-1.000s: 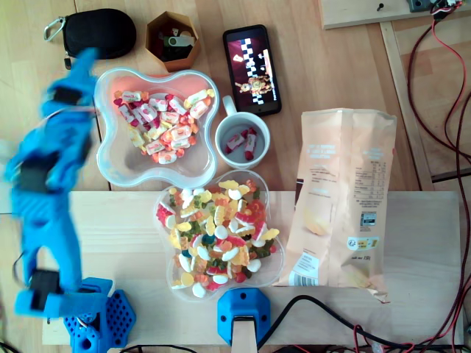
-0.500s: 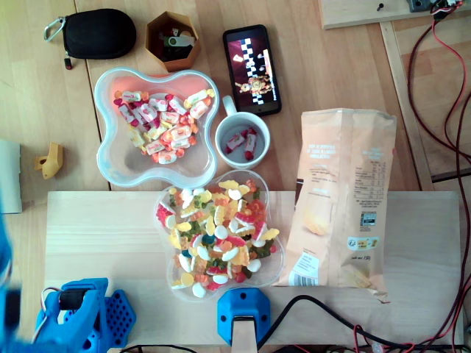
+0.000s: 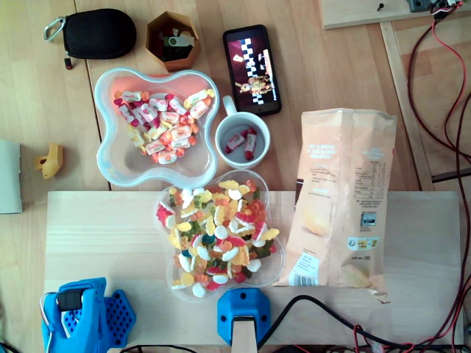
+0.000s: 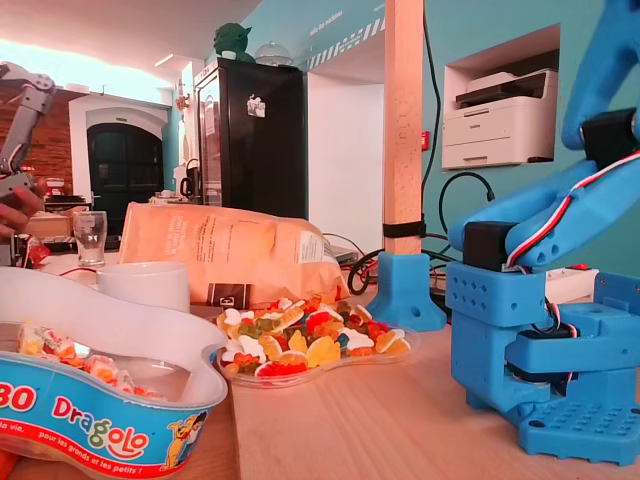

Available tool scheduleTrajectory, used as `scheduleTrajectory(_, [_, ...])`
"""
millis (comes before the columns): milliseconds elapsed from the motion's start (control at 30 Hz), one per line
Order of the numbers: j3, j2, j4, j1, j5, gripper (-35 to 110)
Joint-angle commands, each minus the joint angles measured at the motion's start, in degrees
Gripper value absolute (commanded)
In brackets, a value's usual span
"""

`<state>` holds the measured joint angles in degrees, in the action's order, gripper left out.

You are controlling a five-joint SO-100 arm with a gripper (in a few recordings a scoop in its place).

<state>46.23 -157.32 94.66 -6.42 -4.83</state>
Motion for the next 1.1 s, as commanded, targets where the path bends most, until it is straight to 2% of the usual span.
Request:
scheduleTrajectory(0, [0.8,-2.7,1.2,-1.2,-0.4,25])
scheduleTrajectory(200, [8.2,-9.1,4.4,-1.2,-0.4,26])
scheduleTrajectory(500, [38.9,-32.6,4.1,-1.1,-0.4,26])
scheduleTrajectory(600, [44.6,-33.2,4.1,-1.1,-0.4,25])
scheduleTrajectory(1067, [46.1,-33.0,4.6,-1.1,0.5,25])
